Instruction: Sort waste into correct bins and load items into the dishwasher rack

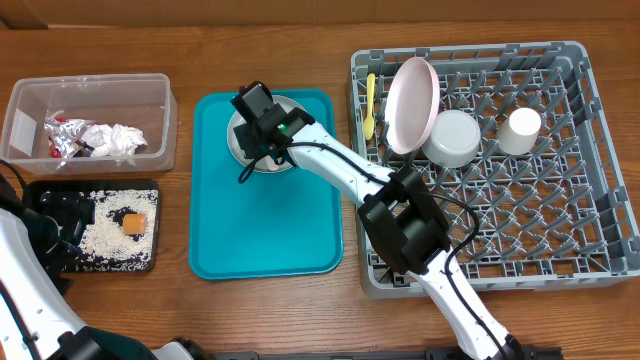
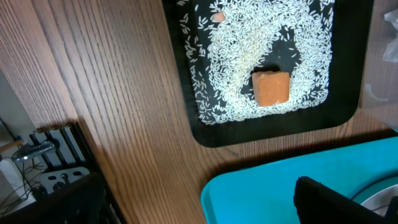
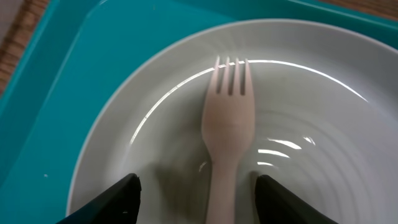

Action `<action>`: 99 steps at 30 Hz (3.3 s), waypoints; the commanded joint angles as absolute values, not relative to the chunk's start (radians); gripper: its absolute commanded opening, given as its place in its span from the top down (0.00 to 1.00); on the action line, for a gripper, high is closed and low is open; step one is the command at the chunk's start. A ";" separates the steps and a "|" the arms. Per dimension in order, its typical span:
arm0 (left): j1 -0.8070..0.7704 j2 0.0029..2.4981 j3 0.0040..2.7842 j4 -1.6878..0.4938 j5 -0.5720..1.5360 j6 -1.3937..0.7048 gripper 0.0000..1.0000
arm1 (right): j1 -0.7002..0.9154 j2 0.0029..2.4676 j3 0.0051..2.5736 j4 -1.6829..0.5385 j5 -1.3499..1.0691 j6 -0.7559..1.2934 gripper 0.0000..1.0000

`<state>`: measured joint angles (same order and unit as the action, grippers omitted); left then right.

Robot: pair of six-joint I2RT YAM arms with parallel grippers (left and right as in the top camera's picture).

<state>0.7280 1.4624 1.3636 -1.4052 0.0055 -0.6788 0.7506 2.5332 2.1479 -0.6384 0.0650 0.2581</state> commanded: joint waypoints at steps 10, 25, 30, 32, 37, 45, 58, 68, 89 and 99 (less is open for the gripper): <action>0.727 1.451 1.360 -1.404 -0.008 -0.688 0.00 | 0.719 2.608 2.161 -0.528 0.043 0.259 0.37; 0.727 1.451 1.360 -1.405 -0.008 -0.688 0.00 | 0.696 2.611 2.161 -0.517 0.017 0.263 0.53; 0.727 1.451 1.360 -1.405 -0.008 -0.688 0.00 | 0.705 2.611 2.161 -0.519 0.012 0.263 0.40; 0.727 1.451 1.360 -1.405 -0.008 -0.688 0.00 | 0.710 2.611 2.160 -0.519 0.013 0.263 0.37; 0.727 1.451 1.360 -1.405 -0.008 -0.688 0.00 | 0.719 2.615 2.160 -0.522 0.071 0.263 0.37; 0.727 1.451 1.360 -1.404 -0.008 -0.688 0.00 | 0.723 2.638 2.160 -0.536 0.132 0.263 0.38; 0.726 1.451 1.360 -1.405 -0.008 -0.688 0.00 | 0.796 2.648 2.160 -0.535 0.269 0.209 0.44; 0.726 1.451 1.360 -1.405 -0.008 -0.688 0.00 | 0.798 2.649 2.160 -0.535 0.269 0.210 0.69; 0.726 1.451 1.360 -1.405 -0.008 -0.688 0.00 | 0.747 2.648 2.393 -0.767 0.269 0.246 0.96; 0.726 1.451 1.360 -1.405 -0.008 -0.688 0.00 | 0.667 2.579 2.844 -1.225 0.269 0.300 0.96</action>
